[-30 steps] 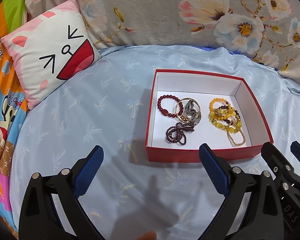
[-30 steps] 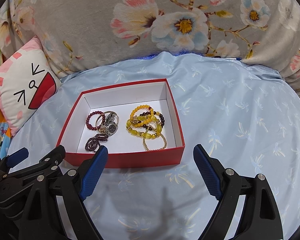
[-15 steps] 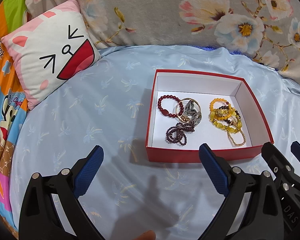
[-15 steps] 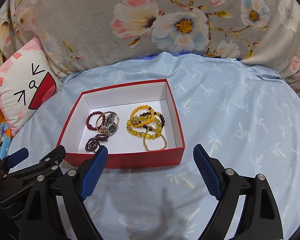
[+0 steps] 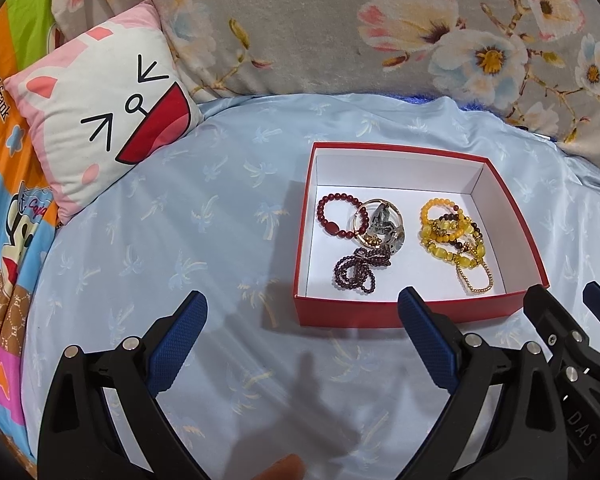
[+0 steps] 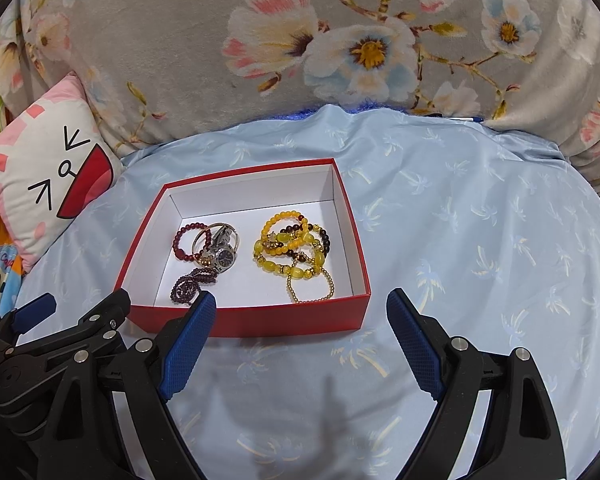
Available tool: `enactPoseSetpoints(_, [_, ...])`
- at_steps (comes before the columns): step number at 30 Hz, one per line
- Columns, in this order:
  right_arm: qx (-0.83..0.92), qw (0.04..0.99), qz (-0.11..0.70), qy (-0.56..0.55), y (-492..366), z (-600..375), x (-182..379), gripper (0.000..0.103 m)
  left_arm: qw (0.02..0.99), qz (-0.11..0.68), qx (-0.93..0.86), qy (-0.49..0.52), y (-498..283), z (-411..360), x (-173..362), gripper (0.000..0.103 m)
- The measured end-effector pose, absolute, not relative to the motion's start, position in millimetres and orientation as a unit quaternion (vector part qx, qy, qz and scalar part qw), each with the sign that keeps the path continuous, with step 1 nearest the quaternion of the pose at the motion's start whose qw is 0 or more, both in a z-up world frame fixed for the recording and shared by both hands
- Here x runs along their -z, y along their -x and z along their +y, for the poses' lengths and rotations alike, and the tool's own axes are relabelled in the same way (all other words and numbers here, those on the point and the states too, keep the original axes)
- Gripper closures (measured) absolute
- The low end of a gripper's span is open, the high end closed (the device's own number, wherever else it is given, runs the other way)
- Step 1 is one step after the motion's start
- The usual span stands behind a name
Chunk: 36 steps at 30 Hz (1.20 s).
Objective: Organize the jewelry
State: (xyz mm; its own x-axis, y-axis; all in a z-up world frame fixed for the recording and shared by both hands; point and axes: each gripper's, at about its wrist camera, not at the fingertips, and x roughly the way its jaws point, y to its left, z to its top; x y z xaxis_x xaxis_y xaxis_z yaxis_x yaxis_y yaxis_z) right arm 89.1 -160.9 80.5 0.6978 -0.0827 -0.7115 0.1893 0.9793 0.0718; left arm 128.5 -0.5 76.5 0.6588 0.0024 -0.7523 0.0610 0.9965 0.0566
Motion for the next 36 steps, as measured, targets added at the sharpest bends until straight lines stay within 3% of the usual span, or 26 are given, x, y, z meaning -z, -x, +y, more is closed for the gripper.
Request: enactPoseSetpoints(36, [0.073, 0.919, 0.381, -0.071, -89.4, -162.7, -80.9, 0.019, 0.911, 0.41, 0.018, -0.034, -130.1, -2.0, -73.7, 0.012])
